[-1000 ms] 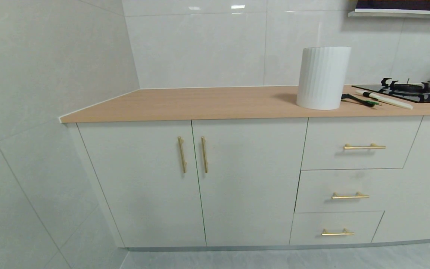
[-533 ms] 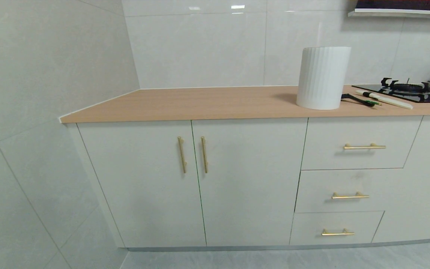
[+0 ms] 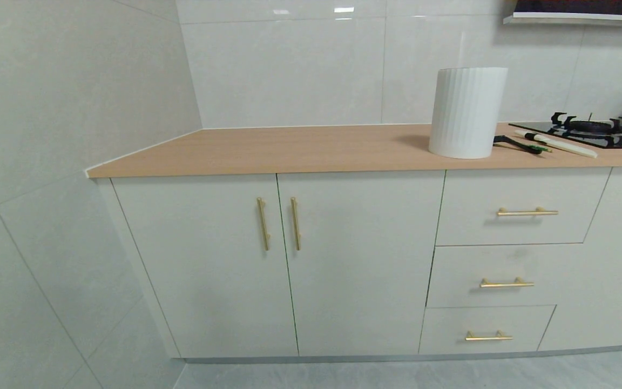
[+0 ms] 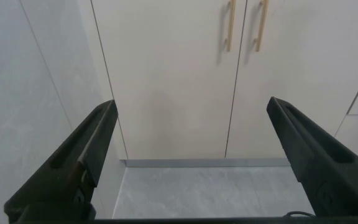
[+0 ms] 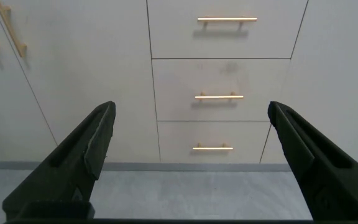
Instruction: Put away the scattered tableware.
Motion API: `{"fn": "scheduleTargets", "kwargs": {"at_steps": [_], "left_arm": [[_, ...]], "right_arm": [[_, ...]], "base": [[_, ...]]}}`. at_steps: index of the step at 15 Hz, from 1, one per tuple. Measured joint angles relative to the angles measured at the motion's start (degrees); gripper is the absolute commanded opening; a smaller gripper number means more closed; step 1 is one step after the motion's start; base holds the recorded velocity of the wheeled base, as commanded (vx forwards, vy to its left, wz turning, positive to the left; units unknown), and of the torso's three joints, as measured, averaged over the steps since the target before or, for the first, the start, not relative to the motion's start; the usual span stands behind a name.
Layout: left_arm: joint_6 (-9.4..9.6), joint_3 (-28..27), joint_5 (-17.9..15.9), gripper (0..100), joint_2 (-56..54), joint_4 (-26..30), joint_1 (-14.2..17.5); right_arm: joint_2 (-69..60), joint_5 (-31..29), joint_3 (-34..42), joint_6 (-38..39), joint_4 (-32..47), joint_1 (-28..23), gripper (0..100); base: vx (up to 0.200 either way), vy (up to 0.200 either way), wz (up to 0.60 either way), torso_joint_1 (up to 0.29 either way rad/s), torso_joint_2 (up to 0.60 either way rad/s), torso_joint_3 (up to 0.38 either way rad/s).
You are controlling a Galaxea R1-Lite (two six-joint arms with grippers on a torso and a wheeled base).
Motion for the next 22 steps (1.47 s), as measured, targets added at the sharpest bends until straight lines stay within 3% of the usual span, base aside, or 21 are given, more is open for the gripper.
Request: {"fn": "scheduleTargets", "kwargs": {"at_steps": [11,17,22], "left_arm": [[-0.04,0.00,0.01,100,0.00,0.02,-0.02],[-0.06,0.00,0.01,100,0.00,-0.02,0.00],[-0.04,0.00,0.00,100,0.00,0.00,-0.04]], "right_arm": [[-0.07,-0.17,0.00,0.17,0.11,0.00,100],[-0.07,-0.20,0.00,0.17,0.13,0.00,100],[-0.07,-0.17,0.00,0.22,0.13,0.00,100]], "base": [[0.000,0.000,0.00,0.002,-0.01,-0.002],[0.000,0.000,0.00,0.103,-0.34,-0.252],[0.000,0.000,0.00,0.027,-0.09,-0.047]]}}
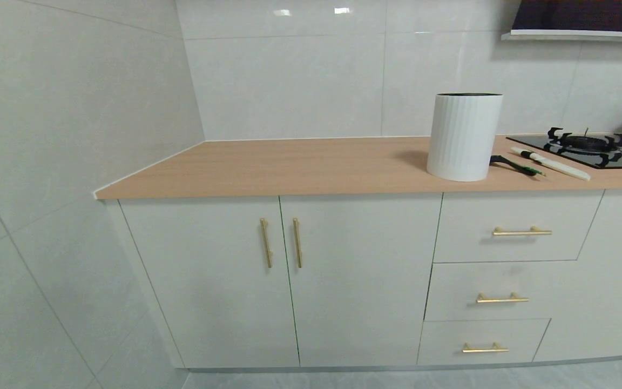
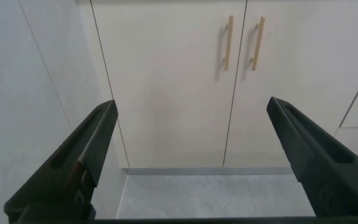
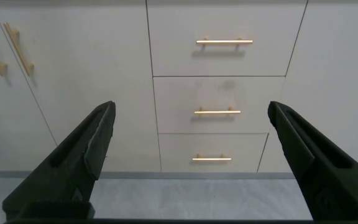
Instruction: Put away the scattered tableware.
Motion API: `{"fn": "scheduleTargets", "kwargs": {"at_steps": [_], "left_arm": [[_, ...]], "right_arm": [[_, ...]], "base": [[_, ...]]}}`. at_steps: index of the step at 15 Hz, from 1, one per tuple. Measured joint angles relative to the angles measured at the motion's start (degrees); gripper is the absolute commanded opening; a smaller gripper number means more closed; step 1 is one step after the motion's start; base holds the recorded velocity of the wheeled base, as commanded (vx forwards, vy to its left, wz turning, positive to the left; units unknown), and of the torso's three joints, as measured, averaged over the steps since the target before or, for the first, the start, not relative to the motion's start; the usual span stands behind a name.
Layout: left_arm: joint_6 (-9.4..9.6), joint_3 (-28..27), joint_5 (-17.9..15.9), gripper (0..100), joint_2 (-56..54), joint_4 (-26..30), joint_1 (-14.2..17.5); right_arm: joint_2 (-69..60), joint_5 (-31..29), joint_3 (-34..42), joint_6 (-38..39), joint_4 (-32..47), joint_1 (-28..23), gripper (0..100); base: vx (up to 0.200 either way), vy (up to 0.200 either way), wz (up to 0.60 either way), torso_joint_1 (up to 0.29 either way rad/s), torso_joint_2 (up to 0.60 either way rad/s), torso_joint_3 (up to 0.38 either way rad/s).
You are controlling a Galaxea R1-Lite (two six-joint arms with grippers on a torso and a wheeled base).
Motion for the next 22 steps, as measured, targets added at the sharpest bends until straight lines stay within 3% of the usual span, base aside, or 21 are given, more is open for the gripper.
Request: {"fn": "scheduleTargets", "kwargs": {"at_steps": [9,22], "left_arm": [[-0.02,0.00,0.01,100,0.00,0.02,0.01],[0.00,0.00,0.01,100,0.00,0.02,0.00]], "right_arm": [[0.00,-0.02,0.00,0.01,0.00,0.00,100],[0.00,0.00,0.00,0.00,0.00,0.00,100]], "base": [[0.000,0.000,0.00,-0.057,0.25,0.164],[0.000,-0.185,0.00,-0.015,0.03,0.030]]}}
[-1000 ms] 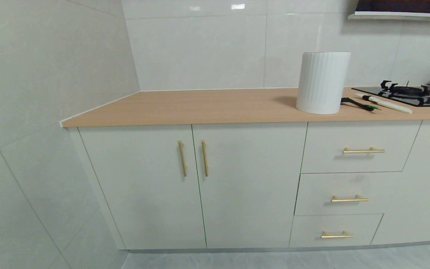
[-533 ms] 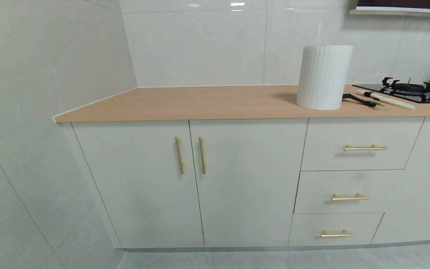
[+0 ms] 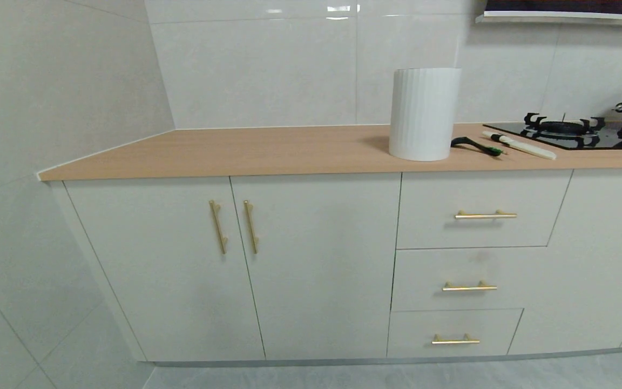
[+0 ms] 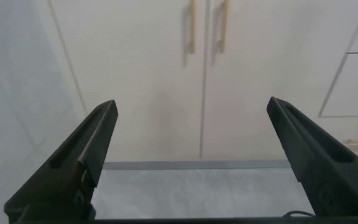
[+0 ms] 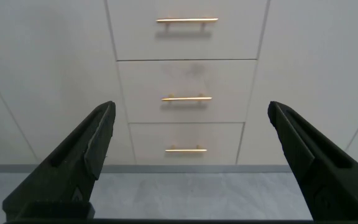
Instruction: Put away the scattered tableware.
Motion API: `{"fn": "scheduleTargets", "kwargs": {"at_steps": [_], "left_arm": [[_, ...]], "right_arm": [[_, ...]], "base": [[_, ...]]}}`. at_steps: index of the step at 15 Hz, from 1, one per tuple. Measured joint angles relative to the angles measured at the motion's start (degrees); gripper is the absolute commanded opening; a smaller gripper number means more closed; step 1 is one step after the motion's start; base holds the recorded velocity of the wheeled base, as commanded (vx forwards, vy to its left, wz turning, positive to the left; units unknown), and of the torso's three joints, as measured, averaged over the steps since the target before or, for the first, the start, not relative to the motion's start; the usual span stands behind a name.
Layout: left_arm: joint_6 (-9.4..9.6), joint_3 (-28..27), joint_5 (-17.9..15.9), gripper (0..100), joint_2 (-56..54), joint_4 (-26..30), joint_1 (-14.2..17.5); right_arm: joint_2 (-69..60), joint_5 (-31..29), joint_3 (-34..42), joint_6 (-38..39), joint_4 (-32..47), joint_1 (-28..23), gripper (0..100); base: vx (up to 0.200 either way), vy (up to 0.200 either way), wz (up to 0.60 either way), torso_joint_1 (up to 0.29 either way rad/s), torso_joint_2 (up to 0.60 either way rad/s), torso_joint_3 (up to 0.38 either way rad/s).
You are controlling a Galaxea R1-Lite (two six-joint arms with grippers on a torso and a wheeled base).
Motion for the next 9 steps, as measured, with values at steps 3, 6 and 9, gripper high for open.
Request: {"fn": "scheduleTargets", "kwargs": {"at_steps": [3,6,9], "left_arm": [[0.02,0.00,0.00,100,0.00,0.00,0.04],[-0.02,0.00,0.00,100,0.00,0.00,-0.02],[-0.02,0.00,-0.01,100,0.00,0.00,-0.05]], "right_arm": [[0.00,0.00,0.00,0.01,0.00,0.00,100],[0.00,0.00,0.00,0.00,0.00,-0.05,100],[0.00,-0.02,0.00,0.00,0.00,0.00,100]], "base": [[0.000,0.000,0.00,0.000,0.00,0.000],[0.067,0.000,0.00,0.004,0.00,0.002],[0.200,0.000,0.00,-0.002,0.01,0.002]]}}
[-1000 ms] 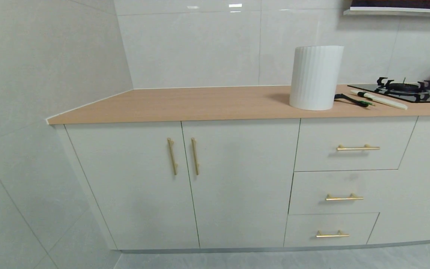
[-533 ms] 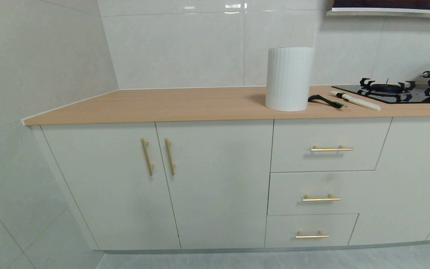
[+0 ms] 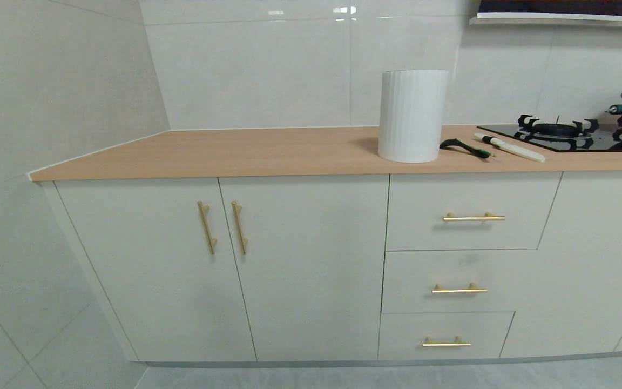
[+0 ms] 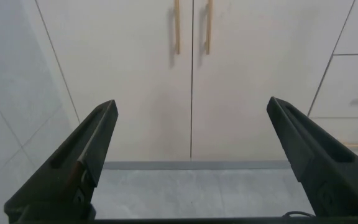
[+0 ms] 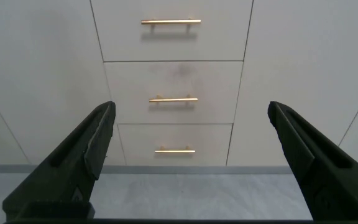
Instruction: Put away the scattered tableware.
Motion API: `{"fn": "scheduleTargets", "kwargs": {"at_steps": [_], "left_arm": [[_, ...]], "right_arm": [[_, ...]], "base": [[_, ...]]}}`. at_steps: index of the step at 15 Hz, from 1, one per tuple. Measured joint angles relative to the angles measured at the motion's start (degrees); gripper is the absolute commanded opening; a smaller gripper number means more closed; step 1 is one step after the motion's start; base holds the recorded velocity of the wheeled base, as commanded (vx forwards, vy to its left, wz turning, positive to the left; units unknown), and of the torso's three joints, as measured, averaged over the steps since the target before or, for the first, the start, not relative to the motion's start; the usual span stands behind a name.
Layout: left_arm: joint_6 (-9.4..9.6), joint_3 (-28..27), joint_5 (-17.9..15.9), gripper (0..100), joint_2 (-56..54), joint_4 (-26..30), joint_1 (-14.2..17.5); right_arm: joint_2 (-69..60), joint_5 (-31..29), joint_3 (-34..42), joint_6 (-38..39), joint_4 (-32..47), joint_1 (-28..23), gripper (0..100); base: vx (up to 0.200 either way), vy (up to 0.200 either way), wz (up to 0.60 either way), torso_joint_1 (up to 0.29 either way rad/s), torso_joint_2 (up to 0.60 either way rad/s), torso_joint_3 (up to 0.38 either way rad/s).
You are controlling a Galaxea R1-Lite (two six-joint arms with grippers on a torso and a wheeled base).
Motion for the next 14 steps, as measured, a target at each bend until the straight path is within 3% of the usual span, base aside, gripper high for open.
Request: {"fn": "scheduleTargets", "kwargs": {"at_steps": [4,8,14], "left_arm": [[0.00,0.00,0.01,100,0.00,0.00,0.05],[0.02,0.00,0.00,100,0.00,0.00,0.06],[0.02,0.00,-0.02,100,0.00,0.00,0.06]], "right_arm": [[0.00,0.00,0.00,0.06,0.00,0.00,100],[0.00,0.02,0.00,0.01,0.00,0.00,100],[0.00,-0.11,0.00,-0.11,0.00,0.00,100]], "base": [[0.200,0.000,0.00,0.001,0.00,0.001],[0.000,0.000,0.00,0.000,0.00,0.000],[0.000,-0.167,0.00,0.002,0.00,0.004]]}}
